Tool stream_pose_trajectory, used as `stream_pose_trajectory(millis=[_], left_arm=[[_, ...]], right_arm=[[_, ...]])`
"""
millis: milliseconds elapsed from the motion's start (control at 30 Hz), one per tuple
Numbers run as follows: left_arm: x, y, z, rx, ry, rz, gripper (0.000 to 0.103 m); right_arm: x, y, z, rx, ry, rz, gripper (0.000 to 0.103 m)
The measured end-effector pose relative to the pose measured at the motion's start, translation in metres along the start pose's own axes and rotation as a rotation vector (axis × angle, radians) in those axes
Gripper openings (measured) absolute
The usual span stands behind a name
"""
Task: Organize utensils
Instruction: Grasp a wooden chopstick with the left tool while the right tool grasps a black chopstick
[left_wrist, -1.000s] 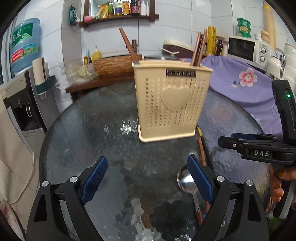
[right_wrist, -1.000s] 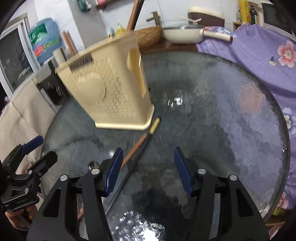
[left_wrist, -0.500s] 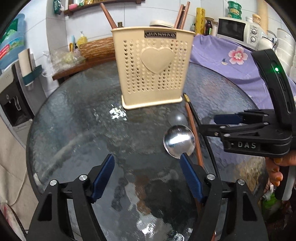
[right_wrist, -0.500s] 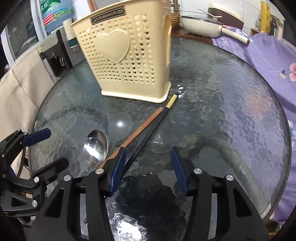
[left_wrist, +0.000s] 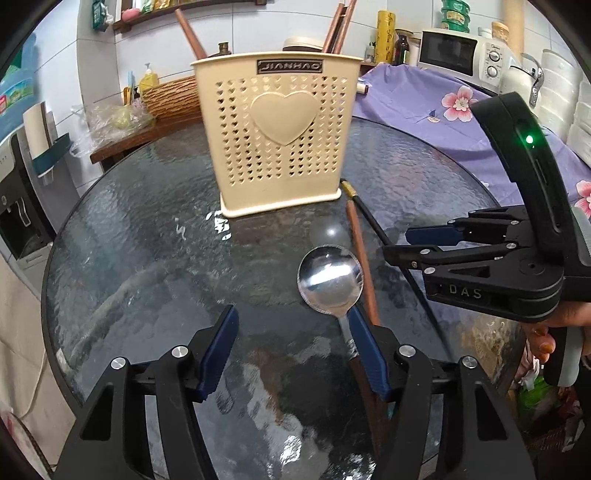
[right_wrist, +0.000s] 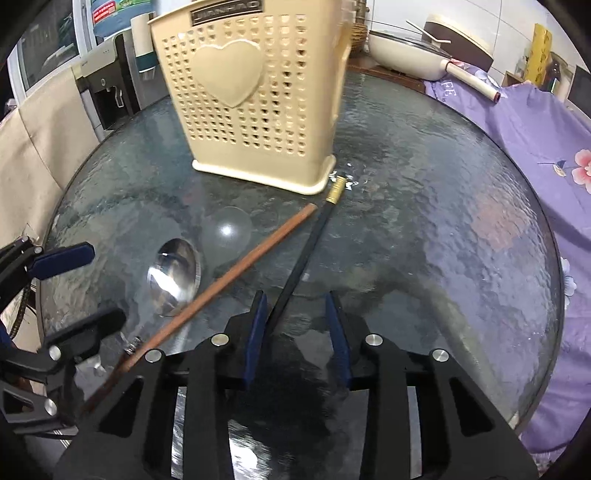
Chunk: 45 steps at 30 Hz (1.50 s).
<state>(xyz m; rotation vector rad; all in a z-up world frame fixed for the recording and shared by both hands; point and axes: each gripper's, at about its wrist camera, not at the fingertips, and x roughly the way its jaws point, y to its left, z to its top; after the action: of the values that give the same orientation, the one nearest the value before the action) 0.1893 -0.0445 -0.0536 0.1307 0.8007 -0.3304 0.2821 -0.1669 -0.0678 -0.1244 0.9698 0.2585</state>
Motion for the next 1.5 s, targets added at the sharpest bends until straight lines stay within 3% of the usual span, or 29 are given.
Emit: stream_pose_trajectory(millis=[467,533,600,933,1167,1300,1367,1433,1500], left_arm=[[0.023,-0.030,0.038,0.103,0.014,0.007,0.051],[0.030,-0.038,0.048,0.129,0.022,0.006,0.049],[0.038,-0.047,0.056,0.172,0.032,0.016,0.048],[0.080,-0.070,0.084,0.261,0.099,0.050,0.046],[0.100,-0.077,0.087,0.282,0.135,0.064,0.046],[0.104,-0.074,0.090,0.268,0.146,0.048,0.044],[0.105,-0.072,0.092,0.257,0.155,0.025,0.032],[0.103,-0.070,0.090,0.246,0.162,0.006,0.021],[0.104,-0.070,0.089,0.238,0.165,-0.002,0.011]], right_arm=[[-0.002,-0.041,-0.002,0.030,0.031,-0.035,0.023],[-0.003,-0.042,-0.003,0.028,0.033,-0.036,0.012],[-0.003,-0.045,-0.003,0.038,0.034,-0.038,0.008],[-0.007,-0.074,-0.009,0.110,0.048,-0.009,0.007],[-0.011,-0.094,-0.003,0.166,0.006,0.021,0.008],[-0.006,-0.100,0.007,0.189,0.003,0.054,0.009],[-0.002,-0.102,0.014,0.188,0.006,0.061,0.014],[0.002,-0.102,0.021,0.191,0.000,0.069,0.035],[0.006,-0.105,0.029,0.208,-0.012,0.078,0.040]])
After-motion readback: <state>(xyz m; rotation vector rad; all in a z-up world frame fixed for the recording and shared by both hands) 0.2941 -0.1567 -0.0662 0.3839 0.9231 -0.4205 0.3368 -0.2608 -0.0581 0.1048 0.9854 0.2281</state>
